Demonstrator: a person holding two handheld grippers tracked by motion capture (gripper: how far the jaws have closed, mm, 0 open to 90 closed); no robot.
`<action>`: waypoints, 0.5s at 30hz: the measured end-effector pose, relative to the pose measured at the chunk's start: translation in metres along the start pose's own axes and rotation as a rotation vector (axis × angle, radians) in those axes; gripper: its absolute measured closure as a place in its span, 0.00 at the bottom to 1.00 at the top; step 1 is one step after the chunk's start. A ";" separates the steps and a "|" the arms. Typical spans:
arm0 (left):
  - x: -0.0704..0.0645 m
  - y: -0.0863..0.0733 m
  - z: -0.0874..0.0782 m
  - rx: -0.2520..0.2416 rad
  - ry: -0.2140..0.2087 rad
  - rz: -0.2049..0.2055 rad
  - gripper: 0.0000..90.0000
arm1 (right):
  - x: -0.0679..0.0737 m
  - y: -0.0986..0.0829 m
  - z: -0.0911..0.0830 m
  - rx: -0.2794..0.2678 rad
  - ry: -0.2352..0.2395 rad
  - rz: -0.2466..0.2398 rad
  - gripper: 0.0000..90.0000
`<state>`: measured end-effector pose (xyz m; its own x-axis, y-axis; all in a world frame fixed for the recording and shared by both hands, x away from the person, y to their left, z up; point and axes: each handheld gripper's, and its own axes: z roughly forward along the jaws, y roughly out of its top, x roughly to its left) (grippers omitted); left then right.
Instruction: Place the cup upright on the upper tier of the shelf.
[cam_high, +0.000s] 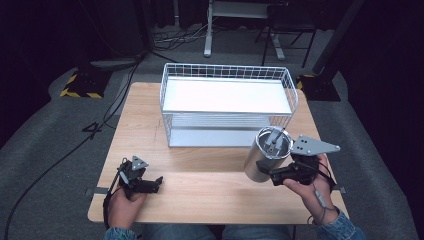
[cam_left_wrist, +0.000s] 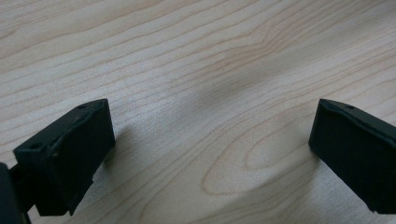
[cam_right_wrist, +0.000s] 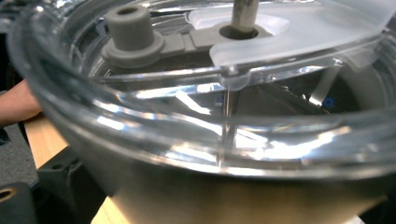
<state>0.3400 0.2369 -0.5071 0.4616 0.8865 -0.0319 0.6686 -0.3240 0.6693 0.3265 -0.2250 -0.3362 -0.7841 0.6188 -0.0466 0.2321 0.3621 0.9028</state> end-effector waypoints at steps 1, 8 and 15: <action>0.000 0.000 0.000 0.000 0.000 0.000 0.01 | -0.001 0.005 -0.001 -0.002 -0.004 0.001 0.04; 0.000 0.000 0.000 0.000 -0.001 0.001 0.01 | -0.006 0.024 -0.005 -0.014 -0.017 -0.007 0.04; -0.001 0.000 0.000 0.000 0.005 -0.004 0.01 | -0.015 0.049 -0.007 -0.015 -0.036 -0.012 0.04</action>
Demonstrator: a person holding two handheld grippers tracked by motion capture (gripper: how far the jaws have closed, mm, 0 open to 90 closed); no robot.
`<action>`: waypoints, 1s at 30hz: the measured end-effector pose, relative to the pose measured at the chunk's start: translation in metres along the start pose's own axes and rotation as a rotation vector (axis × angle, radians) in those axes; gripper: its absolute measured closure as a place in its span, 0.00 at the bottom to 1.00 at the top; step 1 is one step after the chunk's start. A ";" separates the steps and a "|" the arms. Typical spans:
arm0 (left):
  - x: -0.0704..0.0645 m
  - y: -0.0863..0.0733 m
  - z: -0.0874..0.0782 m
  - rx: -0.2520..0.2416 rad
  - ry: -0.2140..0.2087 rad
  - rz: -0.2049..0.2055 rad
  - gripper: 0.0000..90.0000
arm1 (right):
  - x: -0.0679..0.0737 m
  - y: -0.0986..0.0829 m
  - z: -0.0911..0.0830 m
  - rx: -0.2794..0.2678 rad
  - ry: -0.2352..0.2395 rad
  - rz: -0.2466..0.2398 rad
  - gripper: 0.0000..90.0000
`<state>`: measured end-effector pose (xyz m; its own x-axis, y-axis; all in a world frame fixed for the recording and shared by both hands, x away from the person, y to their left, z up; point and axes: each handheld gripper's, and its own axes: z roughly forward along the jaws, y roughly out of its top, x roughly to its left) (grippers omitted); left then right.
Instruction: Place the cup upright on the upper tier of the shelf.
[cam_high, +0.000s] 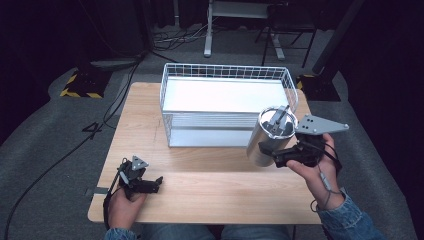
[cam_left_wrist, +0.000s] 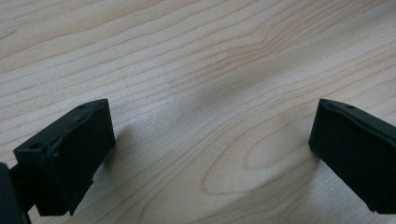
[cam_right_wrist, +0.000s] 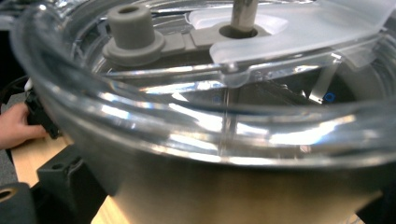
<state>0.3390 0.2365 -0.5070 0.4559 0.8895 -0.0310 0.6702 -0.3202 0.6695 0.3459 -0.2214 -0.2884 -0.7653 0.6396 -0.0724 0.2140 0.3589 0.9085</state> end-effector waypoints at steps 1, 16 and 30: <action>0.000 0.000 0.000 0.001 0.003 0.002 0.01 | -0.002 0.004 0.000 -0.003 -0.001 -0.002 0.04; 0.000 -0.001 -0.001 0.002 0.004 0.000 0.01 | -0.028 0.061 0.020 -0.032 -0.024 -0.008 0.04; 0.000 0.000 0.000 0.001 0.003 -0.007 0.01 | -0.047 0.097 0.048 -0.058 -0.045 0.035 0.04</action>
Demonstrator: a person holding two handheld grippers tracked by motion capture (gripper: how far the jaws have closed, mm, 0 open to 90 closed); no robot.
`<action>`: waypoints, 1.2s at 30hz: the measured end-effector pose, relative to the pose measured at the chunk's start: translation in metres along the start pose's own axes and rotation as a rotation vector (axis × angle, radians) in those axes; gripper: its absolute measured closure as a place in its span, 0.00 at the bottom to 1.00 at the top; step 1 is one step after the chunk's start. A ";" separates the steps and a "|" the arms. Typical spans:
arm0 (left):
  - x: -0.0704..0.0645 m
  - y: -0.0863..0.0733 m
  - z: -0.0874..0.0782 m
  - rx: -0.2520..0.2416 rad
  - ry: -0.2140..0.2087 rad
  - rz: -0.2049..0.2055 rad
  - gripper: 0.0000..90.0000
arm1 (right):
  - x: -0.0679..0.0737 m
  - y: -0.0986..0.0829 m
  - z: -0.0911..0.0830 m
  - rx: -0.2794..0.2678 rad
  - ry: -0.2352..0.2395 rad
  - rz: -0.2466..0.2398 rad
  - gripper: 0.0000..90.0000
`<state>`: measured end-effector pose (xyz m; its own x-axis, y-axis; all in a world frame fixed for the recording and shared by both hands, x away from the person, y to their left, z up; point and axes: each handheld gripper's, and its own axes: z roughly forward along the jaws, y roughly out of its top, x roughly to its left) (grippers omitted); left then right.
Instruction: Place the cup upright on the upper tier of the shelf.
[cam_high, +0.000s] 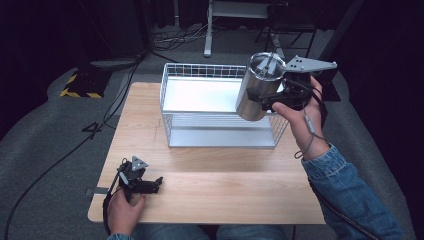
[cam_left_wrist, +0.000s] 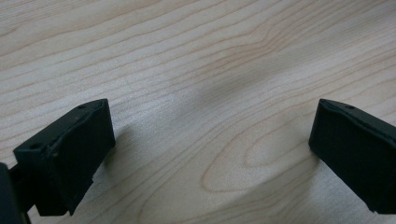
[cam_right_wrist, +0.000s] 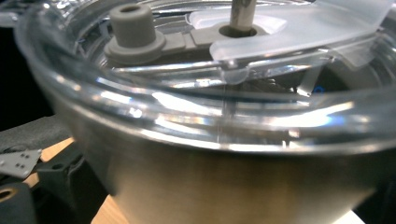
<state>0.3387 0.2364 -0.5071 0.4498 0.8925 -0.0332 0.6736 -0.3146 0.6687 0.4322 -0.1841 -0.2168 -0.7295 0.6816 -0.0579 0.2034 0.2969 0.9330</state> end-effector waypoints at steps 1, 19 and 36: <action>0.000 0.000 0.000 0.001 0.000 0.002 0.01 | -0.002 0.005 0.006 0.000 -0.010 -0.002 0.04; 0.001 0.001 0.001 0.002 0.005 0.002 0.01 | -0.016 0.036 0.074 0.015 -0.063 0.057 0.04; 0.001 0.001 0.001 0.003 0.005 0.003 0.01 | -0.023 0.022 0.116 0.015 -0.087 0.106 0.04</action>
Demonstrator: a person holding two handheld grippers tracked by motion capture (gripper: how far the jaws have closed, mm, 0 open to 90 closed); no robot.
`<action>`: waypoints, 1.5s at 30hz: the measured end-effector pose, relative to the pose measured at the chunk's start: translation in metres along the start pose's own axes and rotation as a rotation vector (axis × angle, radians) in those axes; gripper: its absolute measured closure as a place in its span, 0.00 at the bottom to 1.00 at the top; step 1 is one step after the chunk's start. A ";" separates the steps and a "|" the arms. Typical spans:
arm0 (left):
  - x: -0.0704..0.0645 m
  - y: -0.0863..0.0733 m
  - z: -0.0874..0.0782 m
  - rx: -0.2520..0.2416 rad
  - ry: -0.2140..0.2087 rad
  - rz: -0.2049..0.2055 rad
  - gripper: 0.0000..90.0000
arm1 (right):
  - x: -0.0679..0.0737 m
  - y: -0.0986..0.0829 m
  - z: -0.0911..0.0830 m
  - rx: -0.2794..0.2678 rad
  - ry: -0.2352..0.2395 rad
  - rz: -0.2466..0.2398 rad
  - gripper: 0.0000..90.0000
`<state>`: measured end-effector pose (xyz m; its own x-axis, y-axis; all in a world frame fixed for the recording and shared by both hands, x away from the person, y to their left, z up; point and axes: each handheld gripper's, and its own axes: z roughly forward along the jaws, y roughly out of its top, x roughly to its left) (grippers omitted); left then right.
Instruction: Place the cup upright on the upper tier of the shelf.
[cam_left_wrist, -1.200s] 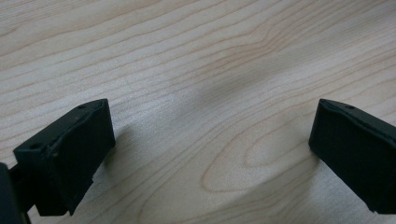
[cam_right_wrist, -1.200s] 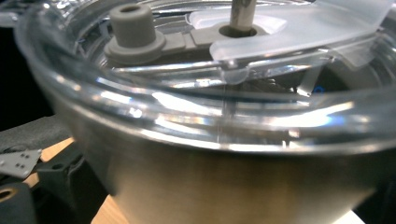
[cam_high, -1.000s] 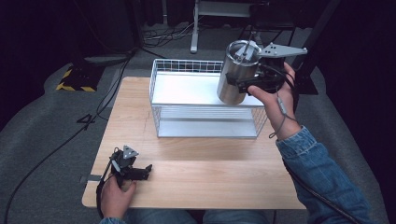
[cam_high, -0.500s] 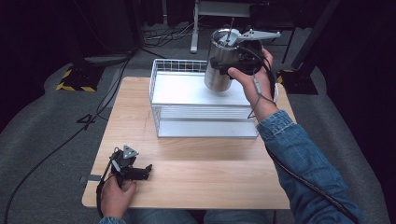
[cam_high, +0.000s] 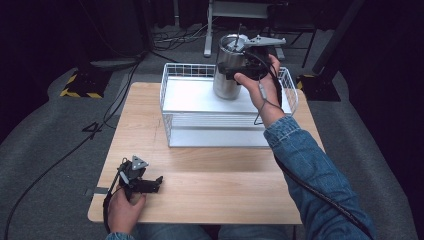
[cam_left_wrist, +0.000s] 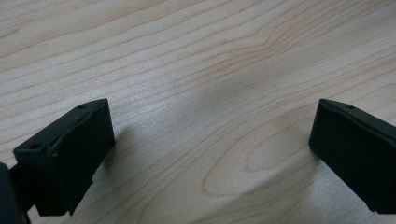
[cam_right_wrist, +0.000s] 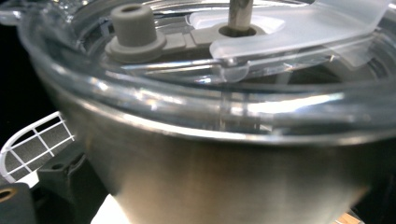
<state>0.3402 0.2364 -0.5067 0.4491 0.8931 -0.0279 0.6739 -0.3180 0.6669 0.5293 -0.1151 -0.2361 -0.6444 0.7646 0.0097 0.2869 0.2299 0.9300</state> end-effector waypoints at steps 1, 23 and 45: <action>0.000 0.000 0.000 0.000 0.000 0.000 0.01 | 0.000 -0.001 0.001 0.002 0.000 0.000 0.04; 0.000 0.000 0.000 0.000 0.000 0.000 0.01 | -0.012 -0.010 0.009 0.030 0.011 -0.011 0.04; 0.000 0.000 0.000 0.000 0.000 0.000 0.01 | -0.013 -0.007 -0.003 -0.017 -0.006 -0.021 0.00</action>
<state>0.3402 0.2364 -0.5068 0.4489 0.8931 -0.0277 0.6736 -0.3179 0.6672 0.5339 -0.1283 -0.2413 -0.6454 0.7638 -0.0117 0.2618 0.2356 0.9359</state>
